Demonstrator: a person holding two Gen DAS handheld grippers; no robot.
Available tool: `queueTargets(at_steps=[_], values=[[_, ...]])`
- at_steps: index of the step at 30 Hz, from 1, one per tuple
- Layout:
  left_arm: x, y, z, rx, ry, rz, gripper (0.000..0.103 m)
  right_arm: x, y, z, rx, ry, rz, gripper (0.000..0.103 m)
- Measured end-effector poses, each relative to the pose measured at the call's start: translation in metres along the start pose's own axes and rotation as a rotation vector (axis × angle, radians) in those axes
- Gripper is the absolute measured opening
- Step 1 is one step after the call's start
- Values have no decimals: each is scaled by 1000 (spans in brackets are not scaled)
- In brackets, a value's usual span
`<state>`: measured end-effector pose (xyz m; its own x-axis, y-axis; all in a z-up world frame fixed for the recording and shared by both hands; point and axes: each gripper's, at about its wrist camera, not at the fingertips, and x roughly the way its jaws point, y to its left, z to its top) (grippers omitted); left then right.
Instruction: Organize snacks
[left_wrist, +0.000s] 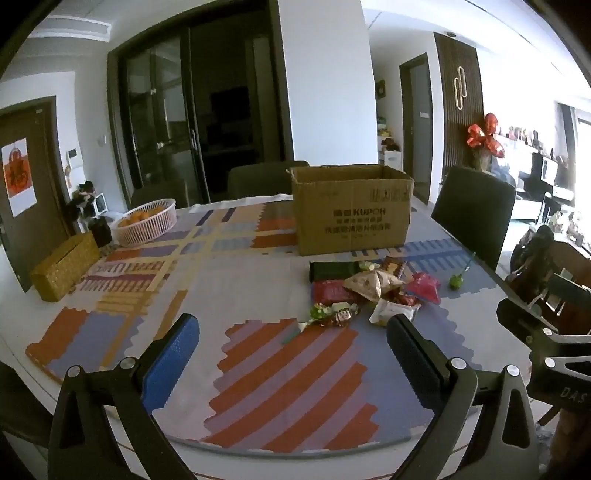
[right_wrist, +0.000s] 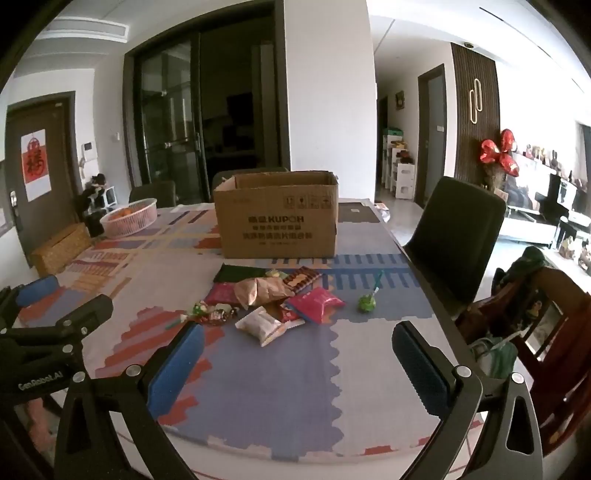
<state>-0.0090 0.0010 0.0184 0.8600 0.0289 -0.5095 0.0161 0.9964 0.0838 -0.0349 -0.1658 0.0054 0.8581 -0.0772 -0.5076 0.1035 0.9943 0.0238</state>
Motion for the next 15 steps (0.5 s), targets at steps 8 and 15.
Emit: queueTargets(at_steps=[8,15], values=[[0,-1,0,3,-1,1,103,0,1,-1,-1,1,2,102],[-1,0,1,1,-4,-5,103,0,2,-1,-1,1,1,102]])
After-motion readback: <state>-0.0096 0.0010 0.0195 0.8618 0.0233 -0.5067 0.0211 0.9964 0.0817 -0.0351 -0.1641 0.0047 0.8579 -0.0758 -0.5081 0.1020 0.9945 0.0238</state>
